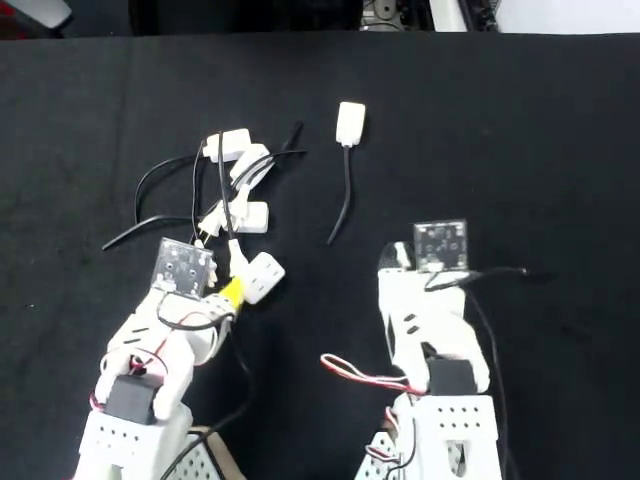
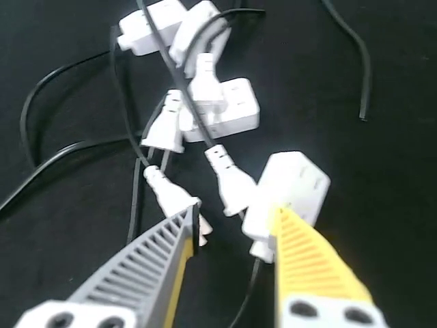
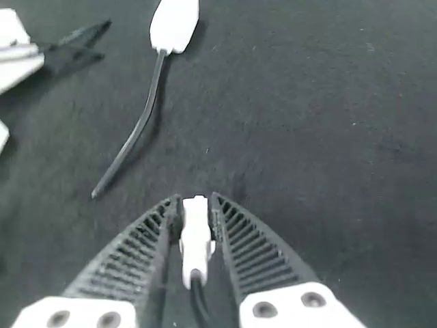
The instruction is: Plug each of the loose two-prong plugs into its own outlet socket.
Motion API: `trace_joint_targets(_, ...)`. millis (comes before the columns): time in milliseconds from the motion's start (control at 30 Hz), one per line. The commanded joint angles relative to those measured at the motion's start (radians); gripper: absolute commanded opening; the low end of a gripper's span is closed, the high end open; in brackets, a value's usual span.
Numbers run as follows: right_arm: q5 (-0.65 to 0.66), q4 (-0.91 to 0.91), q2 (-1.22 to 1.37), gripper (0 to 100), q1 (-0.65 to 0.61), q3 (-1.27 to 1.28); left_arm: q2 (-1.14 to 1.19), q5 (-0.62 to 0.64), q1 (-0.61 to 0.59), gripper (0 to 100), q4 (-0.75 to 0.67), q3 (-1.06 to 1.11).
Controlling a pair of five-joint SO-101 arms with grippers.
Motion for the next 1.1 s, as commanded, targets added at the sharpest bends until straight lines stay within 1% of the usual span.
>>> trace_joint_targets(0,-0.095,-0.02,0.021,1.2,0.015,-0.119,-0.005,-0.009,-0.05,19,-0.02,-0.002)
trace_joint_targets(133,-0.144,0.066,0.188,1.2,0.014,-0.275,-0.005,-0.008,-0.067,19,-0.018,-0.013)
trace_joint_targets(233,-0.158,0.095,0.423,1.3,0.015,-0.432,-0.003,-0.003,-0.082,19,-0.011,-0.024)
trace_joint_targets(367,-0.175,0.091,0.786,1.3,0.012,-0.624,-0.003,-0.003,-0.12,19,-0.005,-0.025)
trace_joint_targets(433,-0.175,0.018,0.955,1.2,0.012,-0.687,-0.003,-0.006,-0.159,19,0.003,-0.015)
trace_joint_targets(600,-0.17,-0.282,1.264,1.2,-0.015,-0.73,-0.003,-0.009,-0.254,19,0.091,-0.013)
trace_joint_targets(667,-0.169,-0.359,1.334,1.2,-0.034,-0.722,-0.003,-0.028,-0.265,19,0.087,-0.005)
trace_joint_targets(767,-0.147,-0.376,1.376,1.2,-0.055,-0.696,-0.003,-0.077,-0.263,19,0.092,0.012)
trace_joint_targets(867,-0.08,-0.344,1.359,1.3,-0.044,-0.679,-0.003,-0.081,-0.262,19,0.091,0.015)
trace_joint_targets(1000,-0.068,-0.249,1.34,1.5,-0.04,-0.688,-0.003,-0.084,-0.262,19,0.091,0.015)
trace_joint_targets(1067,-0.04,-0.193,1.34,1.5,-0.04,-0.7,-0.003,-0.084,-0.262,19,0.091,0.015)
